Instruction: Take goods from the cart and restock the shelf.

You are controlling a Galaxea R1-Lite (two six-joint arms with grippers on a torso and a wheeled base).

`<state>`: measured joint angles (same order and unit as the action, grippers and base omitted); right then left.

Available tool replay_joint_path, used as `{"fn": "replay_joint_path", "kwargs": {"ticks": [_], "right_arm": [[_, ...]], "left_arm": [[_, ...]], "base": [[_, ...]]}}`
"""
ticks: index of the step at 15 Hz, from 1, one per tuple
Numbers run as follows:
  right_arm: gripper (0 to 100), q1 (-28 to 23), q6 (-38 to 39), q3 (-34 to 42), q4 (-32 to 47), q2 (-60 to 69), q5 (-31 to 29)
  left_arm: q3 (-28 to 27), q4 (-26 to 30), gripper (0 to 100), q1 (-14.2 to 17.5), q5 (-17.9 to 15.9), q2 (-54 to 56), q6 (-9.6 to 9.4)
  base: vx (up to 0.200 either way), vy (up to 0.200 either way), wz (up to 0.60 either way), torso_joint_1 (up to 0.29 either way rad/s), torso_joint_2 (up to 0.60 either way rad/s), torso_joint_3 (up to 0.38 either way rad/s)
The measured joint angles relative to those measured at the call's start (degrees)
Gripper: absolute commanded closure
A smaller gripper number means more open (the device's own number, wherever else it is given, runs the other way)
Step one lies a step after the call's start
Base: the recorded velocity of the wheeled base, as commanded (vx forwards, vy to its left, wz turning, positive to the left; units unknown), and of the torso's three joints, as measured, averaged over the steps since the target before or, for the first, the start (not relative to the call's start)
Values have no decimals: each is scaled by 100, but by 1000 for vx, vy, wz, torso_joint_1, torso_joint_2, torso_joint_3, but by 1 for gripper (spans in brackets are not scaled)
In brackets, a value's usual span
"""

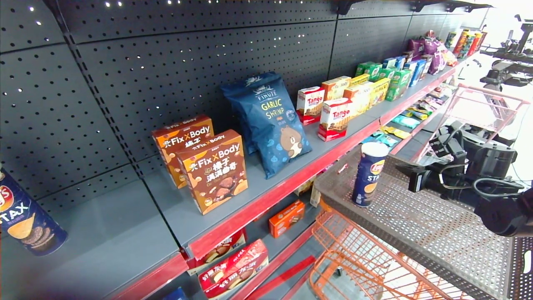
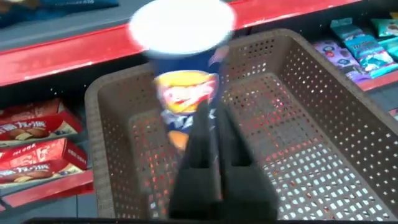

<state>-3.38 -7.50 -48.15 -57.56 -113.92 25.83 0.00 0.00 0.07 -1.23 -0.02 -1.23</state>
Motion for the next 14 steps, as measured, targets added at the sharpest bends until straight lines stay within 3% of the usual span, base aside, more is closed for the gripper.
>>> {"fn": "replay_joint_path", "kwargs": {"ticks": [6,10,14], "right_arm": [[0,-26,2,72,0,-22,79],[0,101,-2,116,-35,-124,506],[0,313,-11,212,-246,-297,556]], "left_arm": [[0,0,0,0,-5,0,1],[0,0,0,-2,-7,0,0],[0,0,0,0,-2,0,0]], "base": [[0,0,0,0,0,0],[0,0,0,0,0,0],[0,0,0,0,0,0]]}}
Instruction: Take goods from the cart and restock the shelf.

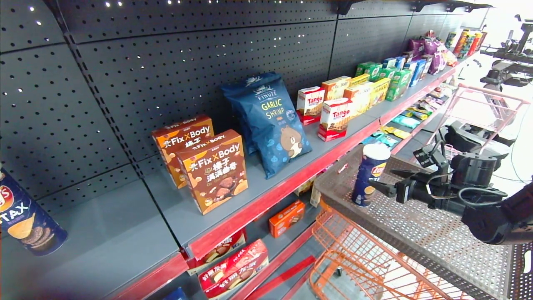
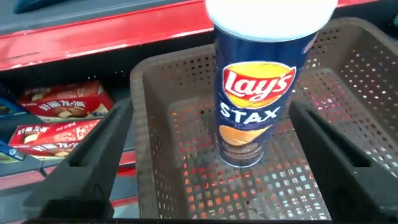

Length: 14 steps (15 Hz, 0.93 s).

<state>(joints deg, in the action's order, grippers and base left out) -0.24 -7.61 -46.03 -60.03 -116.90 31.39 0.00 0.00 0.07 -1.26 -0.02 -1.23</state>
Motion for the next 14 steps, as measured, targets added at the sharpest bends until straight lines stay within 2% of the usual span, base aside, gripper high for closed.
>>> {"fn": "replay_joint_path", "kwargs": {"ticks": [5,10,14], "right_arm": [[0,79,-222,-482,-51,-479,-9],[0,115,-255,-1907,55,-1293,-68],[0,-20,-265,-2615,310,-1720,-60]], "left_arm": [[0,0,0,0,0,0,1],[0,0,0,0,2,0,1],[0,0,0,-2,2,0,1]], "base": [[0,0,0,0,0,0],[0,0,0,0,0,0],[0,0,0,0,0,0]]}}
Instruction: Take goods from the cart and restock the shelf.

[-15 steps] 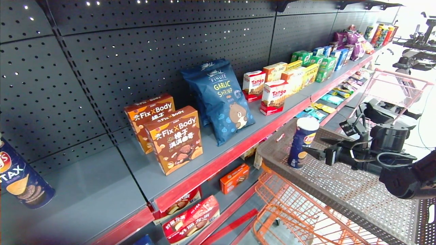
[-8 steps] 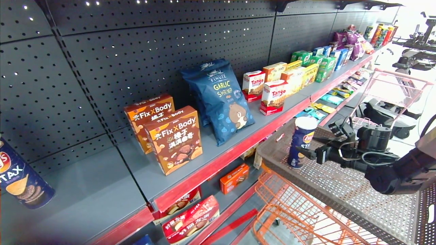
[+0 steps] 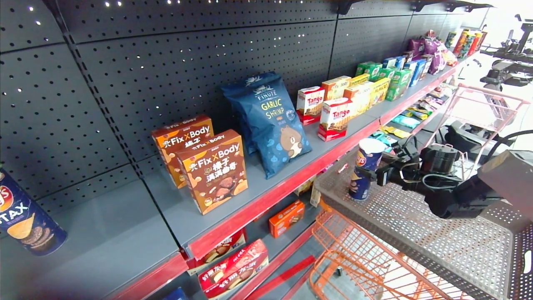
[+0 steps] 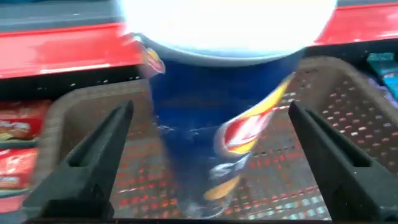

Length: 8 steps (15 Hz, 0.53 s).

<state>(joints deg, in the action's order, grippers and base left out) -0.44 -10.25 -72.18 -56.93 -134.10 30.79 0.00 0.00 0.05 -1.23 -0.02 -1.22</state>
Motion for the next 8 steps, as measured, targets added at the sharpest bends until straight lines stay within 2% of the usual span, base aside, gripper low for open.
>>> {"fn": "replay_joint_path", "kwargs": {"ticks": [6,7,8], "right_arm": [[0,-18,0,-675,402,-397,7],[100,-7,-1,-756,452,-435,35],[100,4,-1,-811,485,-463,40]], "left_arm": [[0,0,0,2,0,0,0],[0,0,0,2,1,0,0],[0,0,0,2,1,0,0]], "base": [[0,0,0,0,0,0],[0,0,0,0,0,0],[0,0,0,0,0,0]]}}
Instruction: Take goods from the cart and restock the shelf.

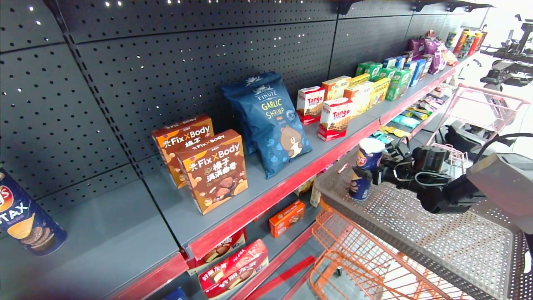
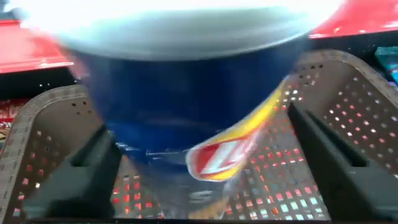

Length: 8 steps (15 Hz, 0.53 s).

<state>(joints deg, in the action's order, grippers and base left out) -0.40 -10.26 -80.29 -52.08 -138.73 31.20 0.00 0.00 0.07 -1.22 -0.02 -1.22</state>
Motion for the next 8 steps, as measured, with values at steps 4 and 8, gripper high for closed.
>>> {"fn": "replay_joint_path", "kwargs": {"ticks": [4,8], "right_arm": [[100,50,0,-35,29,-28,4],[100,148,1,166,323,260,-38]], "left_arm": [[0,0,0,-2,-4,0,0],[0,0,0,0,-4,0,-1]], "base": [[0,0,0,0,0,0],[0,0,0,0,0,0]]}}
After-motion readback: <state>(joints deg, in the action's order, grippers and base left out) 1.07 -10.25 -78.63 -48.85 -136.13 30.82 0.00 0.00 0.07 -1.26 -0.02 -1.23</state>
